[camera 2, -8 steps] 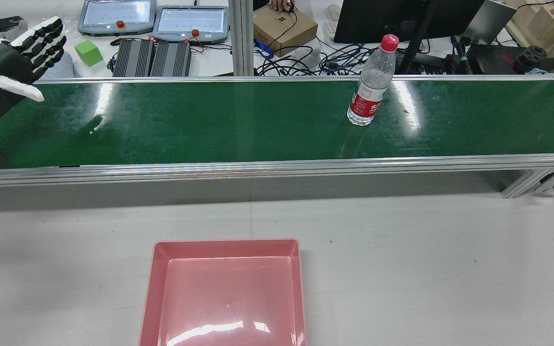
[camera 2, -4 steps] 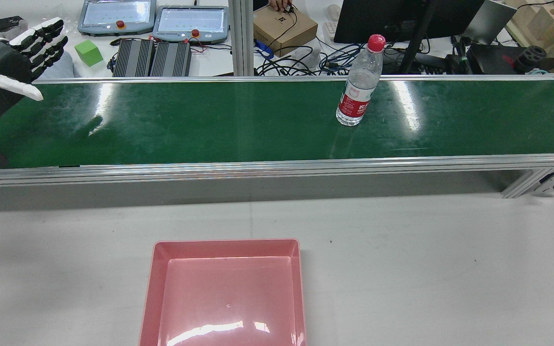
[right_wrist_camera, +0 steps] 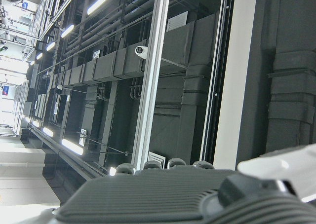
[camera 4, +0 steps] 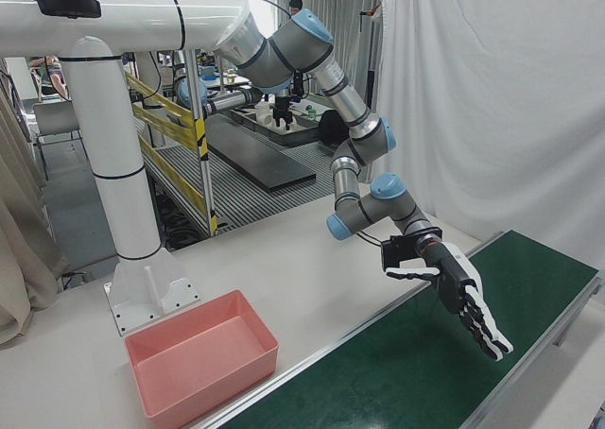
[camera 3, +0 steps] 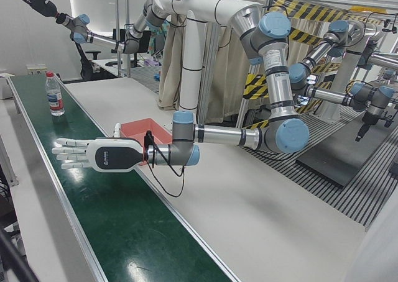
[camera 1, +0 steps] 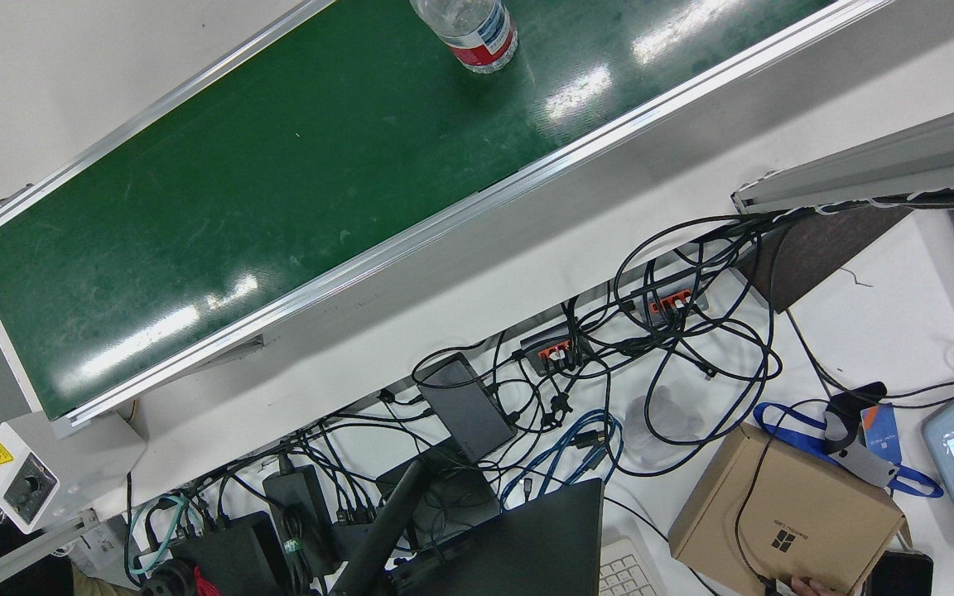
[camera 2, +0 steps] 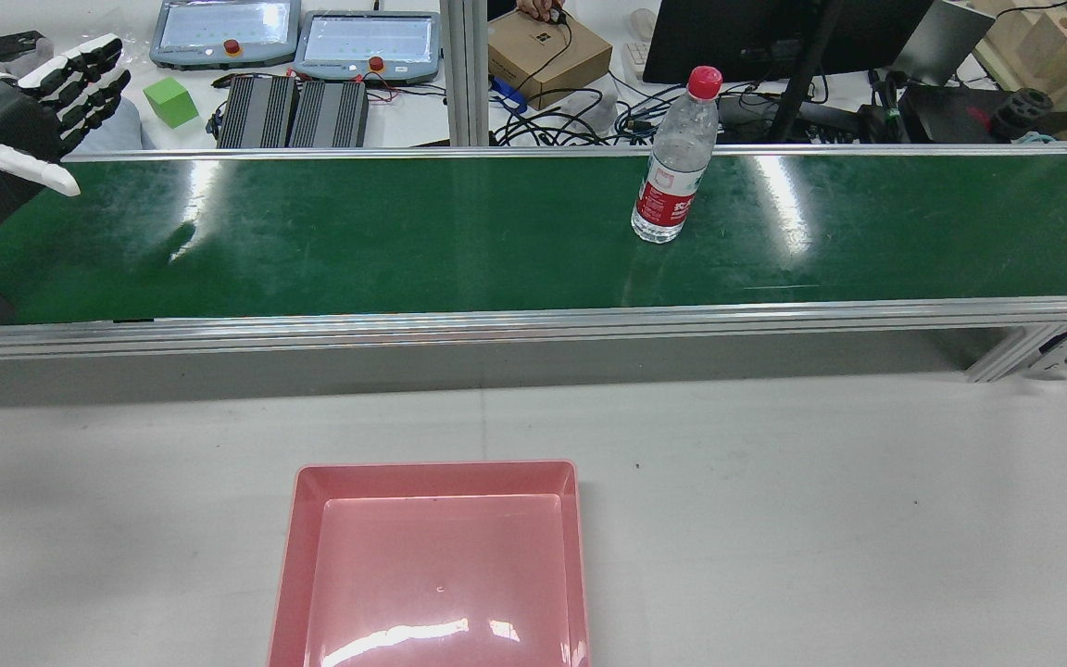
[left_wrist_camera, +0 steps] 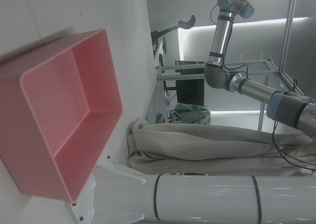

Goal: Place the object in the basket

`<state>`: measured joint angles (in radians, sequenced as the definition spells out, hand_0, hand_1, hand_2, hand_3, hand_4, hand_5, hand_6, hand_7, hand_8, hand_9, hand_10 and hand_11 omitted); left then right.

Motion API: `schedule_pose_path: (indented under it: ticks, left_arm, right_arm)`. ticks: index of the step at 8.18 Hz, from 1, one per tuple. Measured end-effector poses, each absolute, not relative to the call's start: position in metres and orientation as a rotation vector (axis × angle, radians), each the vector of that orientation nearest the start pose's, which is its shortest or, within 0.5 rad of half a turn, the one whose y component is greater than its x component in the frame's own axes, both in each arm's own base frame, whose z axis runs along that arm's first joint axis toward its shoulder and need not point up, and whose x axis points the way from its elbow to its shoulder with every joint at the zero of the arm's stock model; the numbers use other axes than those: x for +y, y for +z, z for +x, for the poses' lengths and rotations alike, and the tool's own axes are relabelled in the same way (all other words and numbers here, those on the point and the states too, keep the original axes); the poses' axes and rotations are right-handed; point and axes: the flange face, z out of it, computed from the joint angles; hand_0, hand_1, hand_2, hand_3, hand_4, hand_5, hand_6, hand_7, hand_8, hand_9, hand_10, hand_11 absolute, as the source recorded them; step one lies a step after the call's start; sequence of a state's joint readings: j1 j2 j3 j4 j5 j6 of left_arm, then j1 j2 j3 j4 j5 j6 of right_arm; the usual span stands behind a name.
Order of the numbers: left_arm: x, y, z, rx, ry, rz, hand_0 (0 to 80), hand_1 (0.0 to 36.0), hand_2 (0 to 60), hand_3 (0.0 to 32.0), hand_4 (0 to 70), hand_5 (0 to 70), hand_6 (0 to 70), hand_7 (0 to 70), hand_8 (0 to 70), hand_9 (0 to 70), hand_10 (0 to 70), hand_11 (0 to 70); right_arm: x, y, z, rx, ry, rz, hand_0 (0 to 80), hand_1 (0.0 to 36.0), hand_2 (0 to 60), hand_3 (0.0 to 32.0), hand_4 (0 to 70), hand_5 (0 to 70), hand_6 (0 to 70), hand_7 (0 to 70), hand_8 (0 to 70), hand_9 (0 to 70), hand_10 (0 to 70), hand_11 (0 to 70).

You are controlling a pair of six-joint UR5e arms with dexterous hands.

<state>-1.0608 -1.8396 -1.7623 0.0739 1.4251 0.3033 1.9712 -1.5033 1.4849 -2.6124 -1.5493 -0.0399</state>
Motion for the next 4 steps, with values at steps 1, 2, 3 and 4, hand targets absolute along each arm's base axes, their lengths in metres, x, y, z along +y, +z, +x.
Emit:
schedule_pose_path:
  ticks: [1,2,3,4]
  left_arm:
    - [-0.5901,0.4532,0.1590,2.359,-1.527,-0.127,56.4,8.8,0.0,0.0,0.9,9.6,0.0,0.0,3.3,2.7,0.0,1.0]
    - [-0.5907,0.4532,0.1566,2.361,-1.529,-0.124,56.2,8.6,0.0,0.0,0.8,9.7,0.0,0.0,3.6,3.0,0.0,1.0]
    - [-0.5913,0.4536,0.1538,2.363,-1.532,-0.120,56.2,8.6,0.0,0.0,0.6,9.9,0.0,0.0,3.5,2.8,0.0,1.1]
    - [-0.5917,0.4535,0.1513,2.365,-1.534,-0.115,56.1,8.6,0.0,0.0,0.8,9.9,0.1,0.0,3.4,2.7,0.0,1.2]
  right_arm:
    - [-0.4596,0.6321,0.3416,2.486,-1.465,-0.573,0.0,0.0,0.0,0.0,0.0,0.0,0.0,0.0,0.0,0.0,0.0,0.0]
    - [-0.4596,0.6320,0.3416,2.486,-1.465,-0.573,0.0,0.0,0.0,0.0,0.0,0.0,0.0,0.0,0.0,0.0,0.0,0.0]
    - [-0.4596,0.6320,0.3416,2.486,-1.465,-0.573,0.0,0.0,0.0,0.0,0.0,0.0,0.0,0.0,0.0,0.0,0.0,0.0]
    - [-0.4596,0.6320,0.3416,2.486,-1.465,-0.573,0.0,0.0,0.0,0.0,0.0,0.0,0.0,0.0,0.0,0.0,0.0,0.0]
